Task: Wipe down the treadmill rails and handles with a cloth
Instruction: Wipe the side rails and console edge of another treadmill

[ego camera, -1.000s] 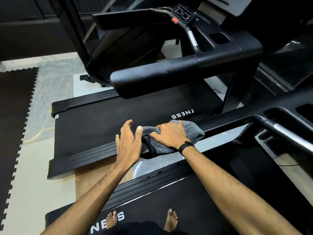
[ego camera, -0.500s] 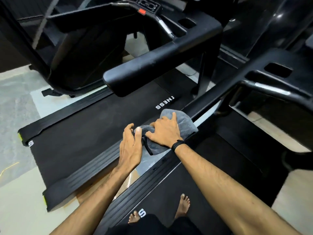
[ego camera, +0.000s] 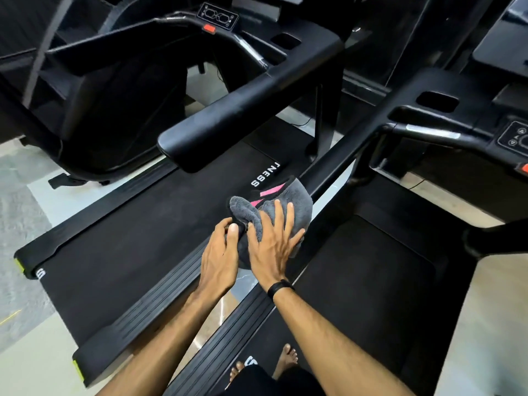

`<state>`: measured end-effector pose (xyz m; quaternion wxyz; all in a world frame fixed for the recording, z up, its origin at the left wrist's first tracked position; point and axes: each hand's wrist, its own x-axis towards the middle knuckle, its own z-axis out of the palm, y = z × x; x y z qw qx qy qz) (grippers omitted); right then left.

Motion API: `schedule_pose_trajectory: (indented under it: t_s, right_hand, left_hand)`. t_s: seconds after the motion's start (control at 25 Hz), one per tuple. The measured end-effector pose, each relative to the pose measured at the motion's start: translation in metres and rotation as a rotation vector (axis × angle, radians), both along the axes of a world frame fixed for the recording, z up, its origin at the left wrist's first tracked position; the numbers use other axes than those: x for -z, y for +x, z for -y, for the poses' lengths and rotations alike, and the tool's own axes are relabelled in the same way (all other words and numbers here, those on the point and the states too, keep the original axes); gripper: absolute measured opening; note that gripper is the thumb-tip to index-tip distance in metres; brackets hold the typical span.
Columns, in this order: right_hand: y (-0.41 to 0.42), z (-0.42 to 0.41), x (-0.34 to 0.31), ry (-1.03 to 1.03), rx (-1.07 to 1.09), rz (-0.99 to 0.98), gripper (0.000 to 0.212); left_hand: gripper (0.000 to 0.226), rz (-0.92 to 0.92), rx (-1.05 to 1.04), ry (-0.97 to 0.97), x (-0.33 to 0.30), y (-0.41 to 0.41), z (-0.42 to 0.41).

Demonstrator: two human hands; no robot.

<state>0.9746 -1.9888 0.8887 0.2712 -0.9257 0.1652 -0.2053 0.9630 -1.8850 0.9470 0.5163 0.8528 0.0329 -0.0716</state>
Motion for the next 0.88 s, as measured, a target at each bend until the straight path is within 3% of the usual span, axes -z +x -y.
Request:
schedule_pose_trajectory:
  t_s: [0.24, 0.44, 0.72, 0.88]
  right_hand:
    - [0.008, -0.017, 0.01, 0.078, 0.174, 0.014, 0.057]
    - [0.012, -0.038, 0.017, 0.313, 0.411, -0.003, 0.075]
    - [0.048, -0.067, 0.0, 0.833, 0.722, 0.201, 0.086]
    - [0.064, -0.08, -0.025, 1.177, 0.937, 0.546, 0.075]
  left_hand:
    - [0.064, 0.015, 0.056, 0.054, 0.0, 0.015, 0.012]
    - [0.074, -0.017, 0.18, 0.079, 0.001, 0.029, 0.016]
    - [0.06, 0.008, 0.514, 0.046, 0.003, 0.072, 0.0]
    - [0.057, 0.059, 0.693, 0.004, -0.001, 0.097, 0.001]
